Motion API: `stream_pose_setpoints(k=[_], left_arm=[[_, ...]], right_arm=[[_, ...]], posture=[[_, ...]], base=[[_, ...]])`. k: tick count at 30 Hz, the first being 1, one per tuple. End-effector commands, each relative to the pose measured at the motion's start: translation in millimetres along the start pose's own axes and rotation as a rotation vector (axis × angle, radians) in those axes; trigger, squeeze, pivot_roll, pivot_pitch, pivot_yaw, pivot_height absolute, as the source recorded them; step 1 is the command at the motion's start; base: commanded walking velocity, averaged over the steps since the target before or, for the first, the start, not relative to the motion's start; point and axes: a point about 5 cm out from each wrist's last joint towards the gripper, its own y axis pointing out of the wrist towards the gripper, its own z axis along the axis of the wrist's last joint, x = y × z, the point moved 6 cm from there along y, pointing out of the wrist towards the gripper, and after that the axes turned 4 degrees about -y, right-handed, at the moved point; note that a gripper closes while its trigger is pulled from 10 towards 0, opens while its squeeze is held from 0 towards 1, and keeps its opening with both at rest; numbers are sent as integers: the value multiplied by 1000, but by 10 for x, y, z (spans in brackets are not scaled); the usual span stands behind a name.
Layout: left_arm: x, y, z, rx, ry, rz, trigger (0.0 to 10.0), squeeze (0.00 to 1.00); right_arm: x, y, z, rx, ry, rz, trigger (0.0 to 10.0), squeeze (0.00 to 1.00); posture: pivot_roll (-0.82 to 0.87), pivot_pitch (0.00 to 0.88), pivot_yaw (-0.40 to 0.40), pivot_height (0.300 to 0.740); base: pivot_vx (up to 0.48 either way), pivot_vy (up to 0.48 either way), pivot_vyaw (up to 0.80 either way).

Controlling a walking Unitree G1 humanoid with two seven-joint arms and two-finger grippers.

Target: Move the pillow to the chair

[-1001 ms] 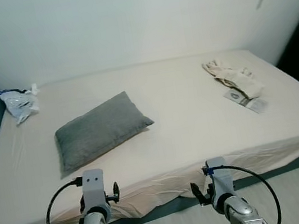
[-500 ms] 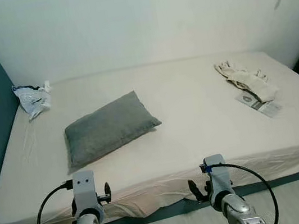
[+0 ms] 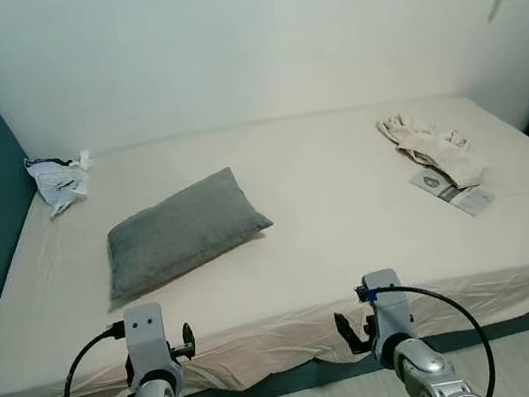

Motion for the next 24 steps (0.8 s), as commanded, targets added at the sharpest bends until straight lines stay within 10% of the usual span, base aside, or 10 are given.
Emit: stream_pose_setpoints(k=[1, 24], left_arm=[[13, -20, -58, -23, 0, -5, 10000, 0], [262, 45, 104, 50, 173, -106, 10000, 0]], right_arm=[[-10, -22, -65, -13, 13, 1, 10000, 0], [-144, 64, 211, 75, -91, 28, 10000, 0]], posture=[[7, 80, -59, 740], [-4, 66, -46, 740]], base=[[0, 0, 0], [0, 0, 0]])
